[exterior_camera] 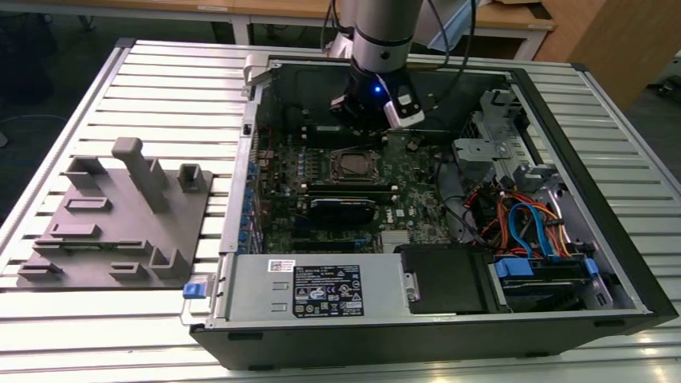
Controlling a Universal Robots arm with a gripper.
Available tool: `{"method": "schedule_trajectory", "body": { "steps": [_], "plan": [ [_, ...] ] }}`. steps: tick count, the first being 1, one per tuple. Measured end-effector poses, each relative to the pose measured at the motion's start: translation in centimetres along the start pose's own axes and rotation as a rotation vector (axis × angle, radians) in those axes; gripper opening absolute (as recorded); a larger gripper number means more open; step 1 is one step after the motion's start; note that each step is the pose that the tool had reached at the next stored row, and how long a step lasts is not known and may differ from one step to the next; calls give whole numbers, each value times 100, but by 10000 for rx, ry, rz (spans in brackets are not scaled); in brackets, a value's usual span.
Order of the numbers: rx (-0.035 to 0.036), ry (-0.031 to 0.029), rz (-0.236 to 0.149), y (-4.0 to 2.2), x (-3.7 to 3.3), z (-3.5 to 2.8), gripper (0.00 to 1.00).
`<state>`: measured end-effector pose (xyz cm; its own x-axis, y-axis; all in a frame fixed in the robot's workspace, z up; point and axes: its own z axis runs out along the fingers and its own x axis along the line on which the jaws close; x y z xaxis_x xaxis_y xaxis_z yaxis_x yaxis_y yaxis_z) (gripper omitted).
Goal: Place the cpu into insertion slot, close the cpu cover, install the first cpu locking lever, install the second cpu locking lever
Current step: 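Install the first cpu locking lever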
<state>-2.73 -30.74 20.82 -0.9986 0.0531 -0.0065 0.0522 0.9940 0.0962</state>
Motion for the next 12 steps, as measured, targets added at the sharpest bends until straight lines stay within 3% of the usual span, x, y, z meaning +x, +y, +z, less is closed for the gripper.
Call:
{"method": "schedule_trajectory", "body": {
  "steps": [12],
  "plan": [
    [1,-2,26,-5,-14,53,10]
  ]
}}
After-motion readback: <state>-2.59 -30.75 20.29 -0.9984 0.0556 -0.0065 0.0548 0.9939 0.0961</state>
